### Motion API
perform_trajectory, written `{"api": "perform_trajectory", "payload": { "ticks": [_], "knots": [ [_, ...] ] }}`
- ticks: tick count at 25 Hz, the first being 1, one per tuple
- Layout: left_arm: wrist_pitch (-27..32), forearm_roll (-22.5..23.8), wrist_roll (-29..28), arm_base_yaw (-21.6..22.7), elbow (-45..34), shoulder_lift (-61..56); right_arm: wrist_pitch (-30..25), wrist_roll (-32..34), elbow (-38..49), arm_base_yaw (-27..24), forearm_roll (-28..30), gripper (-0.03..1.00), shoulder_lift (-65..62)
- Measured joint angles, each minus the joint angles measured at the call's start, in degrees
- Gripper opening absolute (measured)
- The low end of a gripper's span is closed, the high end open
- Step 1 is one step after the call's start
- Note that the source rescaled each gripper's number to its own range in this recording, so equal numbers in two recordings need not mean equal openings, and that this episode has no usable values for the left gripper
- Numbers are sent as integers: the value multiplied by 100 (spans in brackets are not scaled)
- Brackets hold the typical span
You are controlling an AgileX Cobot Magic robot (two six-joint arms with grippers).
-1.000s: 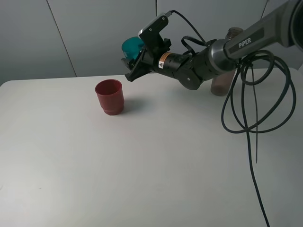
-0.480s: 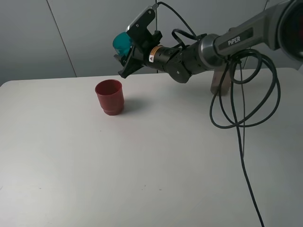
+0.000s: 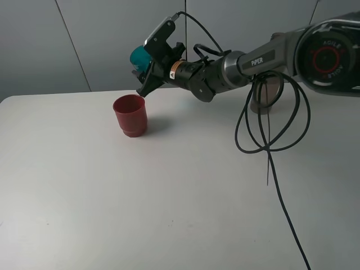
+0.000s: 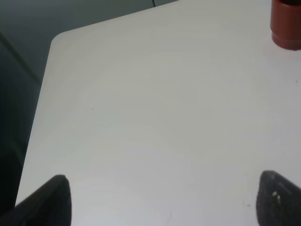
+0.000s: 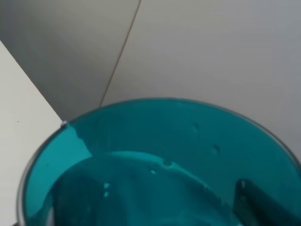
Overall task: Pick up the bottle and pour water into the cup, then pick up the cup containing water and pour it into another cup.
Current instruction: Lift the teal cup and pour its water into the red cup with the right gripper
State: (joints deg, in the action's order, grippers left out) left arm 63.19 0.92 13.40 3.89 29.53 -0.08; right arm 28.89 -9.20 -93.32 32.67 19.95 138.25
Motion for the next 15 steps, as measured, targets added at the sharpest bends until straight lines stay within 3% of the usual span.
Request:
{"api": "perform_trajectory", "payload": {
  "ticks": [7, 15],
  "knots": [
    [0, 0, 0, 0, 0, 0, 0, -703, -9, 13, 29, 5, 36],
    [0, 0, 0, 0, 0, 0, 35, -1931, -57, 155, 38, 5, 36]
  ]
}}
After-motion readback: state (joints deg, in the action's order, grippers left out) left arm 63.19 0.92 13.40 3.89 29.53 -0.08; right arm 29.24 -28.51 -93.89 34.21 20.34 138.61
